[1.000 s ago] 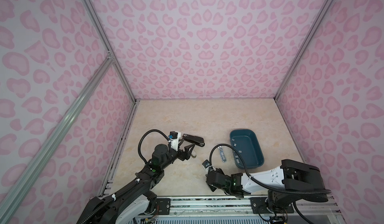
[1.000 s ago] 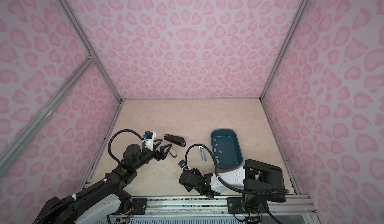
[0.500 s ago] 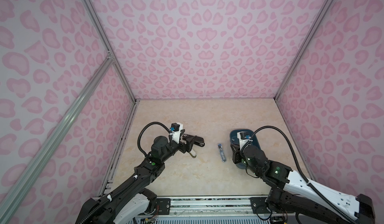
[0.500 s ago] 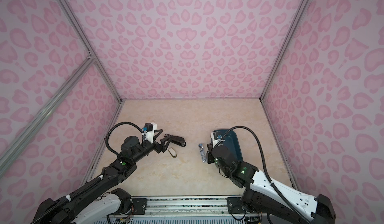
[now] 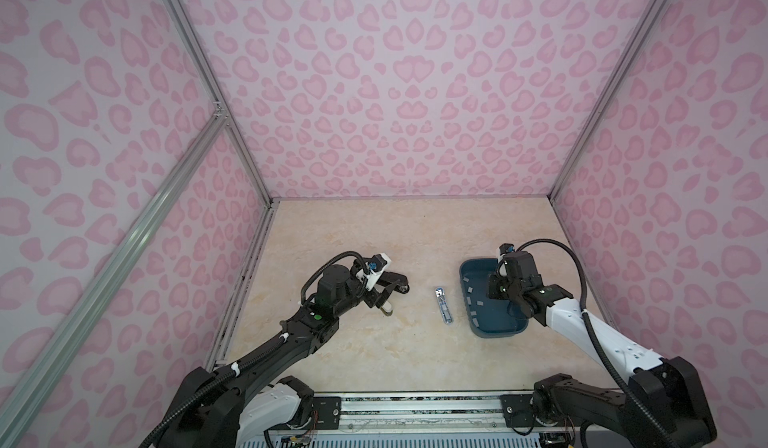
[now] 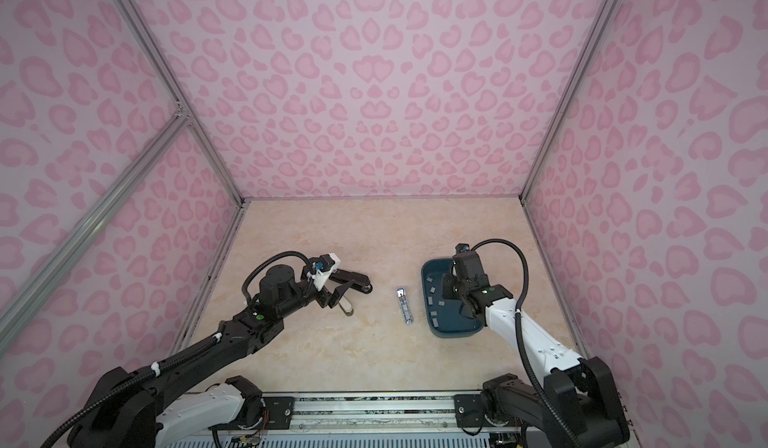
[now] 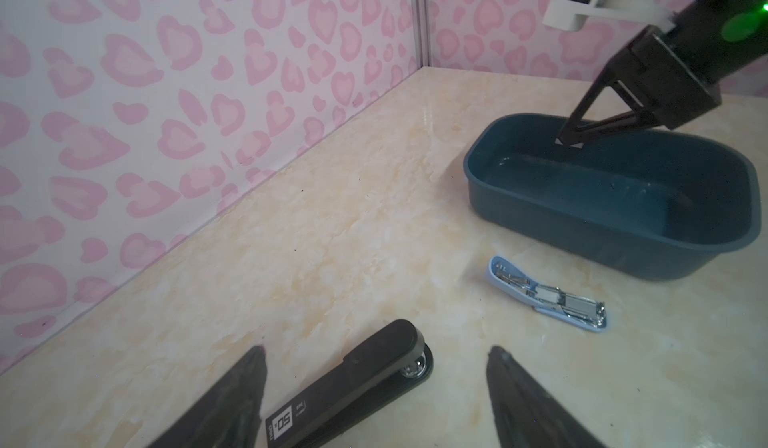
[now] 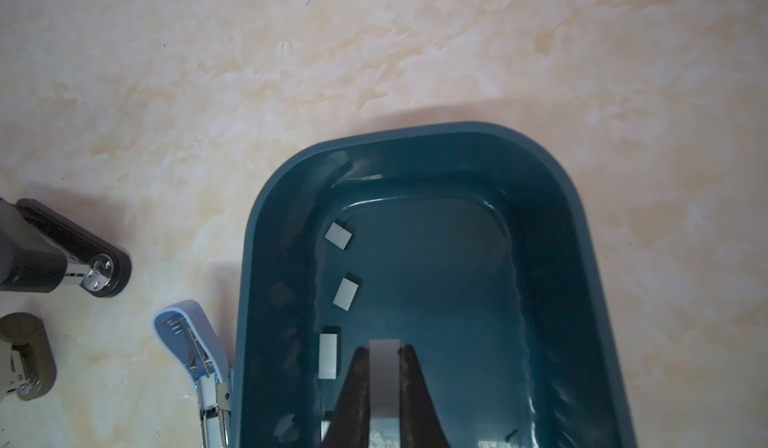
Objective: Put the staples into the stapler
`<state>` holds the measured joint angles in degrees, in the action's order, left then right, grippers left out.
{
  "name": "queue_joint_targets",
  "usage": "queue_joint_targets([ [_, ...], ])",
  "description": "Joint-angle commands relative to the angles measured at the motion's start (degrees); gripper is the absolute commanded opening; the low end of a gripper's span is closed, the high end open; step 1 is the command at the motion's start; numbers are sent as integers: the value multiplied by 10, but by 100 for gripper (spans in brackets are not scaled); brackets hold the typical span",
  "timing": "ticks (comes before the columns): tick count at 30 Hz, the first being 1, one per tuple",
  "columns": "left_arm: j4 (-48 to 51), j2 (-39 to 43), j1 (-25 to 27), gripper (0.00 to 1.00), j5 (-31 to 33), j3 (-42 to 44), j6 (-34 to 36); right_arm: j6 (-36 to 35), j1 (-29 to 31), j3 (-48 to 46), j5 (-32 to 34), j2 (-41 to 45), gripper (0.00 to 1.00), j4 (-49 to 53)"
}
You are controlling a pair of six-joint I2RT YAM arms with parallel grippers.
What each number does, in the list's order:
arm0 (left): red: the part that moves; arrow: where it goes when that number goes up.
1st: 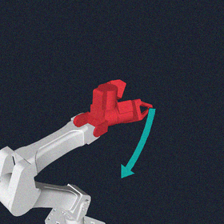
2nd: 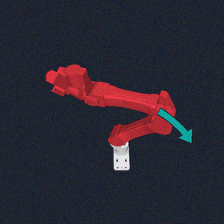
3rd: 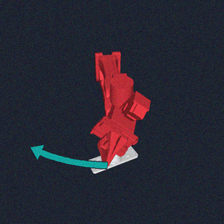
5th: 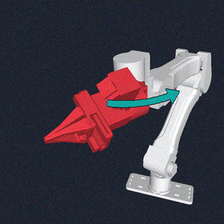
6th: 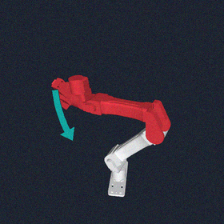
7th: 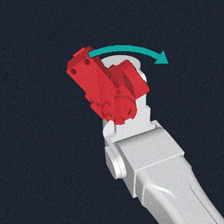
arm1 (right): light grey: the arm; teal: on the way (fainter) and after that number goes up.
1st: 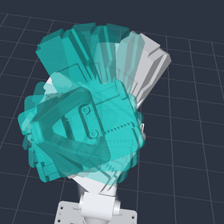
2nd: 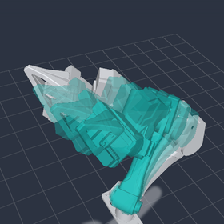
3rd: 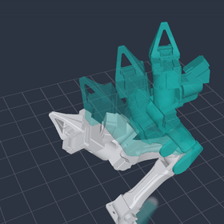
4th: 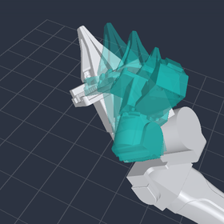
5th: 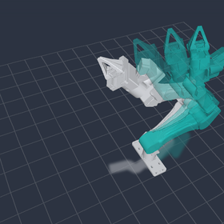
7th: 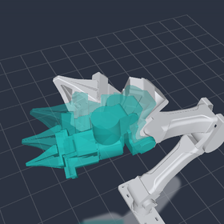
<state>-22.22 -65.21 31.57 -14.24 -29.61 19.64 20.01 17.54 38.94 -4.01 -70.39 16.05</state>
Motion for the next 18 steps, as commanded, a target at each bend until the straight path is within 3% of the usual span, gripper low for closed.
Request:
queue_joint_targets([
  [1, 33, -31, 0, 84, -14, -29, 82, 4, -1, 0, -14, -19, 6, -12],
  [6, 135, -148, 0, 83, -26, -123, 129, 5, -2, 11, 3, -25, 41, 2],
  [9, 209, -217, 0, 83, -10, -186, 165, 4, 0, 16, 31, -9, 50, 20],
  [13, 310, -270, 0, 81, -2, -255, 206, -7, 0, 11, 28, 21, 57, 21],
  [18, 303, -274, 0, 80, -11, -259, 220, -4, 6, 5, 1, 43, 59, 0],
])
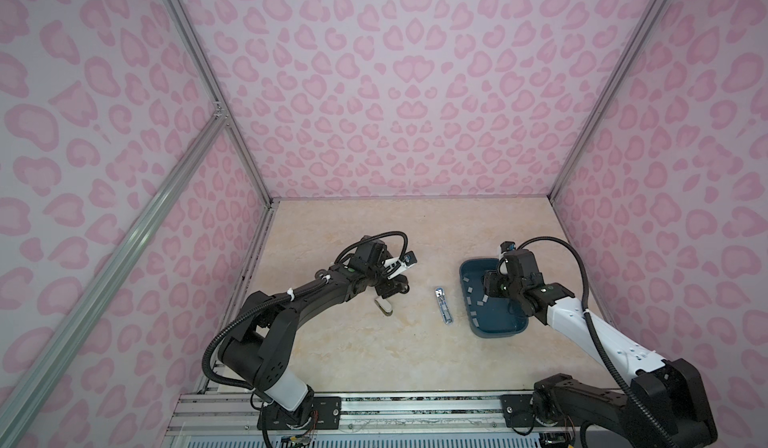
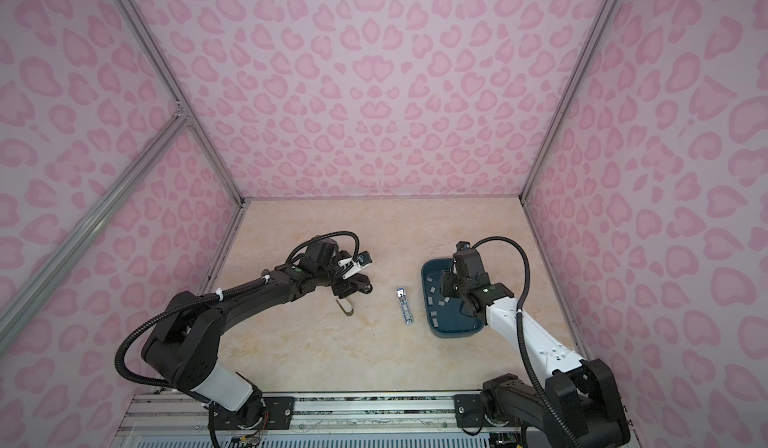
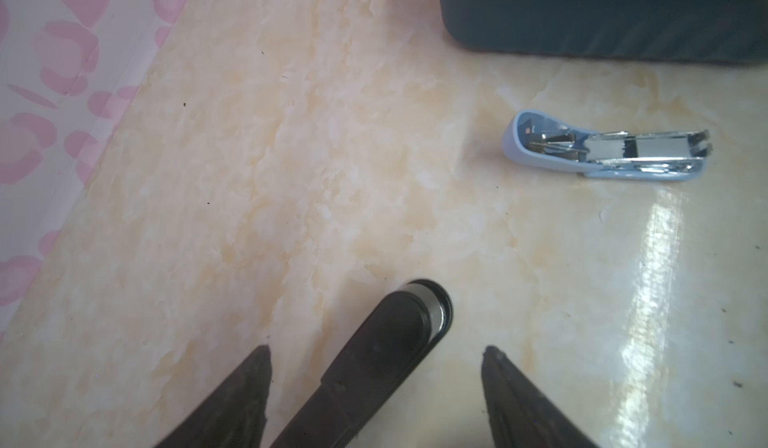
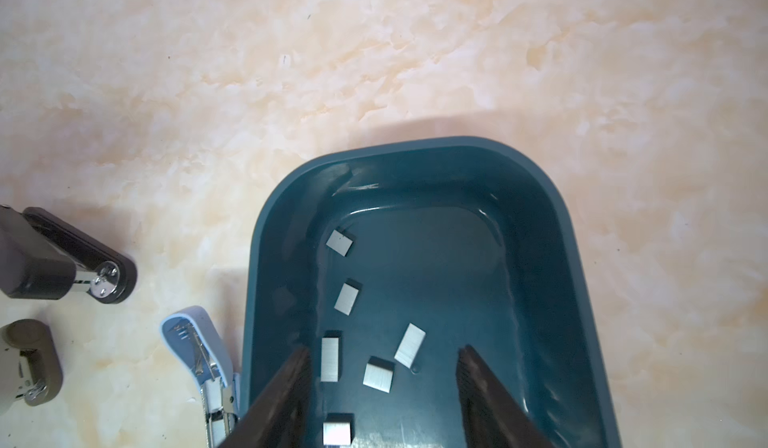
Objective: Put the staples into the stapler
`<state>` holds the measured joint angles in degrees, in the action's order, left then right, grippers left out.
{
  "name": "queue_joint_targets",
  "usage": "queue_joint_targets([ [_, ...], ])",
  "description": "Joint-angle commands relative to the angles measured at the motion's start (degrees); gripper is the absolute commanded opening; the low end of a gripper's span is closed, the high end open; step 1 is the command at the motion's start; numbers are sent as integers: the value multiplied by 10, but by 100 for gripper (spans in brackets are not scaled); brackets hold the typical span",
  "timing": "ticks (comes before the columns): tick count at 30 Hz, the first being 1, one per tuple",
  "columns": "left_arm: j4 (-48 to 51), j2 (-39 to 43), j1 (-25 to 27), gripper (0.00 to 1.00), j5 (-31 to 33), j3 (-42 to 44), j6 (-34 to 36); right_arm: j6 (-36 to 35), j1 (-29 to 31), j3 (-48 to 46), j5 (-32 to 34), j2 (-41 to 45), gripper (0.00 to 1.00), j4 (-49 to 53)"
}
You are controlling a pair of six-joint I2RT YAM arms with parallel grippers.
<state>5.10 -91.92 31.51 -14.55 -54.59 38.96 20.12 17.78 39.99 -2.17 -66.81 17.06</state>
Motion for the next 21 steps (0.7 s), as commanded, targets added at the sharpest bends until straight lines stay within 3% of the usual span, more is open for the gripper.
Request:
queue_joint_targets([
  [1, 41, -14, 0, 80, -14, -17, 32, -9, 7, -8, -26, 13, 60, -18],
  [10, 122, -85, -12, 78, -61, -93, 100, -22, 84, -1, -34, 32, 67, -44],
  [21, 166, -141, -27, 68, -89, -145, 123, -15, 95, 3, -67, 28, 68, -66],
])
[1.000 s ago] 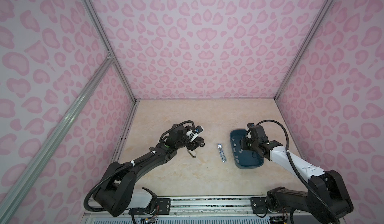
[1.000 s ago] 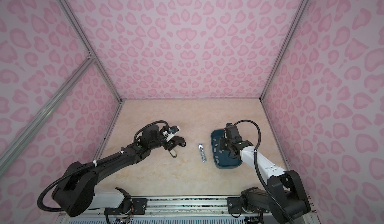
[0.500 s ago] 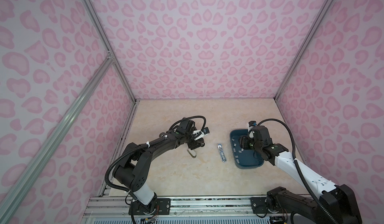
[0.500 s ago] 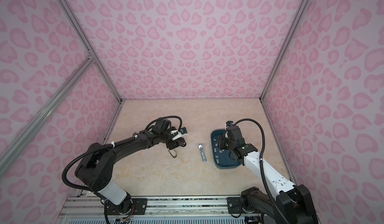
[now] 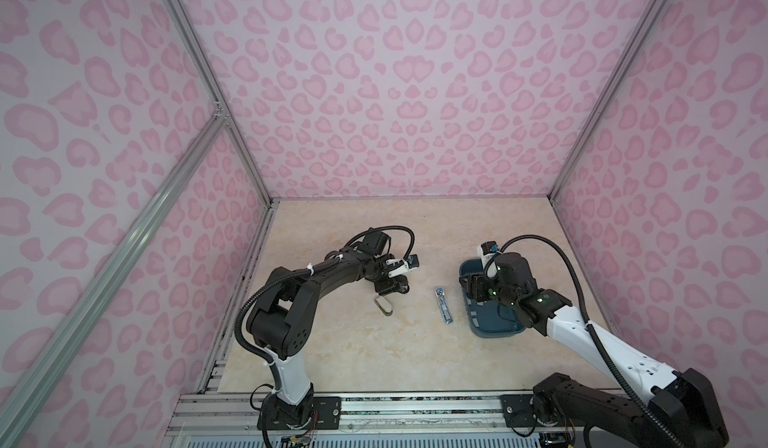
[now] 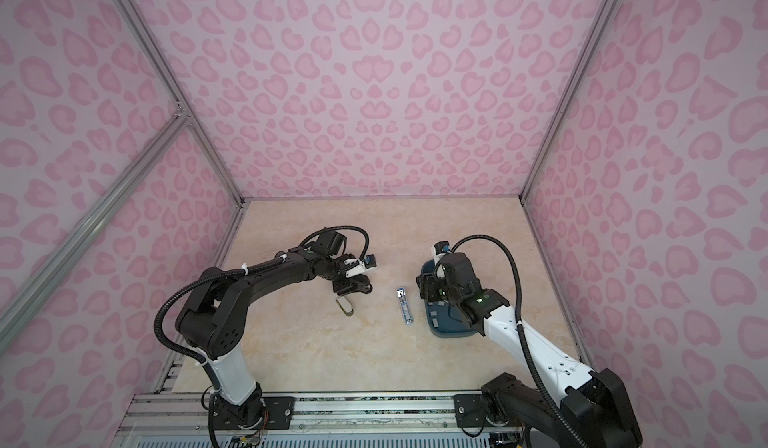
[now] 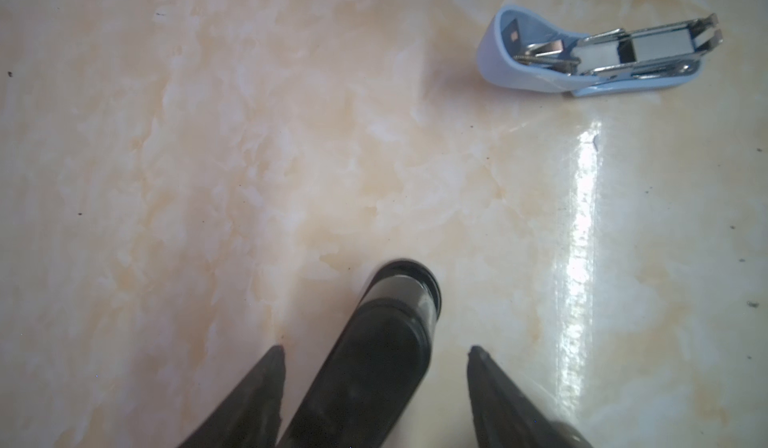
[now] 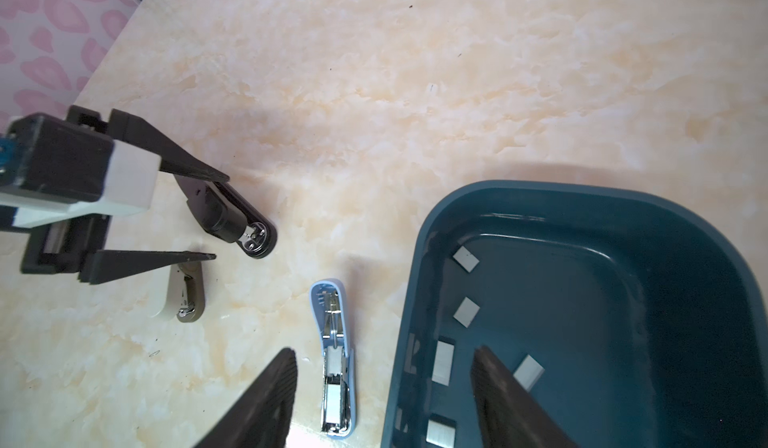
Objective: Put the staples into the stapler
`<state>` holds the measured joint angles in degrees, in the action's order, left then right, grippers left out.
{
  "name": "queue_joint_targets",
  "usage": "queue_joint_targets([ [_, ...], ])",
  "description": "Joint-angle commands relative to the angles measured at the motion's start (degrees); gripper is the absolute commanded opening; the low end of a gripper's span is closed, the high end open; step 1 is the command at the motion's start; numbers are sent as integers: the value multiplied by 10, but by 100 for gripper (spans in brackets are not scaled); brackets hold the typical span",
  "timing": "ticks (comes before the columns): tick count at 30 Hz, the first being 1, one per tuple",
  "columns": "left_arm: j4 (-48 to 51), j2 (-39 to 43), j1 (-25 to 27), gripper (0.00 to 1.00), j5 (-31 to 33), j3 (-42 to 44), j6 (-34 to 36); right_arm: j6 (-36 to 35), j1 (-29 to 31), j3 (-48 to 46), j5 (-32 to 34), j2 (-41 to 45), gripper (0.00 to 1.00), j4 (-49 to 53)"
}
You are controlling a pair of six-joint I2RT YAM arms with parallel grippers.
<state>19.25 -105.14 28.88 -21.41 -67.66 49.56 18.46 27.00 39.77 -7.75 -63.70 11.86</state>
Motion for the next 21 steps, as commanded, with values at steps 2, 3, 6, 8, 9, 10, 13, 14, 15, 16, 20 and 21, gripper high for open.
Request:
queue_joint_targets([
  [2, 32, -11, -1, 67, -30, -21, 21, 3, 4, 5, -13, -2, 68, -15],
  [3, 37, -13, -1, 66, -36, -26, 23, 4, 4, 3, -14, -1, 68, -17],
  [6, 61, -27, 0, 63, -39, -48, 27, 7, 5, 0, -14, 3, 67, -19],
  [8, 84, -43, 1, 60, -24, -66, 27, 10, 5, -1, -14, 7, 67, -18],
  [9, 95, -52, 2, 59, -16, -75, 27, 11, 5, -3, -15, 10, 67, -18],
  [10, 103, -59, 2, 58, -10, -83, 27, 12, 5, -6, -14, 14, 67, -20],
  [13, 119, -75, 6, 54, -1, -99, 27, 15, 5, -13, -14, 19, 68, -26],
  [14, 120, -77, 7, 53, 0, -108, 28, 16, 5, -14, -14, 19, 68, -28],
  [15, 122, -78, 8, 51, 0, -110, 29, 17, 5, -14, -16, 19, 68, -28],
  [16, 126, -77, 8, 47, -3, -111, 30, 16, 5, -14, -18, 19, 67, -27],
  [20, 143, -66, 7, 9, -31, -125, 35, 24, 6, -15, -27, 16, 66, -40],
  [21, 147, -61, 7, 6, -42, -127, 37, 29, 7, -16, -32, 13, 65, -49],
])
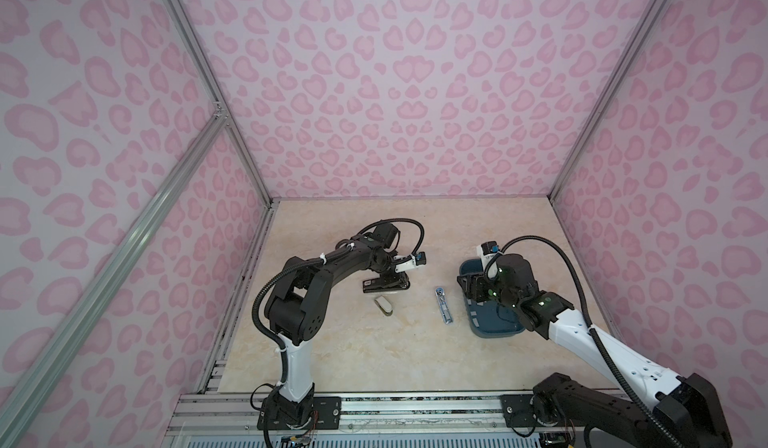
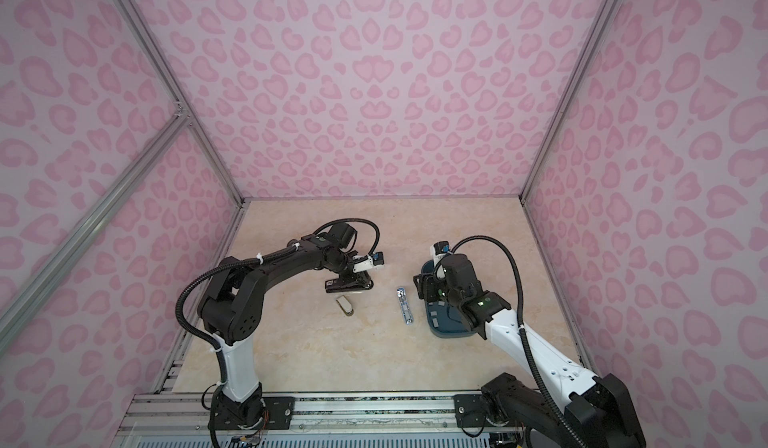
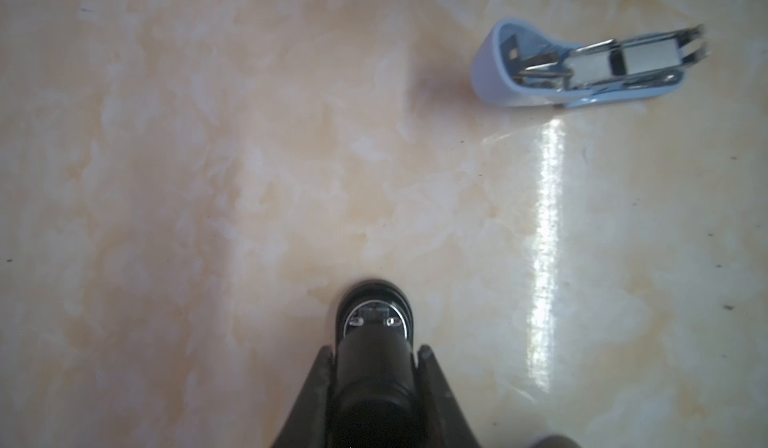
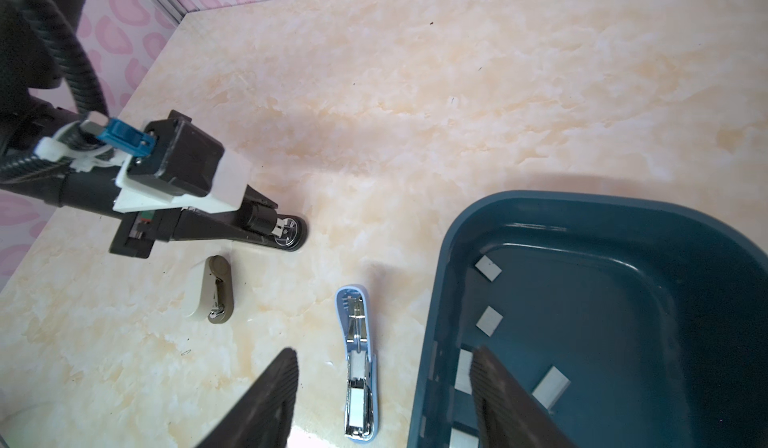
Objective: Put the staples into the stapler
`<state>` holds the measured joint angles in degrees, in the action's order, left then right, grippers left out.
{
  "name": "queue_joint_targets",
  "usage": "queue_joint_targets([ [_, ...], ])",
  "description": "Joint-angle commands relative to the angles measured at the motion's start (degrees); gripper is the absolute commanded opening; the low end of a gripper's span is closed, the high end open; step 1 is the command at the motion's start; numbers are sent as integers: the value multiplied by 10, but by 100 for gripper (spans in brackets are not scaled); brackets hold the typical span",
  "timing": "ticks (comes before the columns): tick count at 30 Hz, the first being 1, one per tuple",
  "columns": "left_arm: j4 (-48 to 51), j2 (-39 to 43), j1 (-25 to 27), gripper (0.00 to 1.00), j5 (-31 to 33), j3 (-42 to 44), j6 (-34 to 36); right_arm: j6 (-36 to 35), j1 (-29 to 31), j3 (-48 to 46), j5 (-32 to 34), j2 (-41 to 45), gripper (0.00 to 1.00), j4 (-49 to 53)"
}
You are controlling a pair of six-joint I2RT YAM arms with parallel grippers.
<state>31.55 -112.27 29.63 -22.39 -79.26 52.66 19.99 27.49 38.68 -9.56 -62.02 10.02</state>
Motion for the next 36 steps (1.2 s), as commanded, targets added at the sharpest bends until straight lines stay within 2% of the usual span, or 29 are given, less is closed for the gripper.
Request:
queue_joint_targets([
  [1, 25, 18, 0, 5, -43, -12, 8, 21, 4, -7, -21, -9, 65, -44],
  [8, 20, 97, 0, 4, -106, 18, 18, 67, 70, 13, -43, -100, 58, -150],
  [12, 11, 137, 1, 4, -126, 52, 20, 123, 76, 24, -76, -174, 51, -230],
  [15, 12, 153, 4, 4, -125, 59, 20, 136, 77, 43, -94, -216, 48, -258],
  [22, 2, 177, 7, 4, -140, 69, 26, 161, 93, 51, -100, -265, 44, -299],
  [28, -22, 172, 4, 4, -126, 59, 3, 180, 109, 41, -88, -299, 37, -312],
  [33, -23, 173, -2, 4, -146, 42, -4, 188, 118, 26, -79, -322, 30, -330],
  [36, -24, 177, -12, 4, -184, 36, -2, 180, 128, 25, -56, -327, 29, -324],
])
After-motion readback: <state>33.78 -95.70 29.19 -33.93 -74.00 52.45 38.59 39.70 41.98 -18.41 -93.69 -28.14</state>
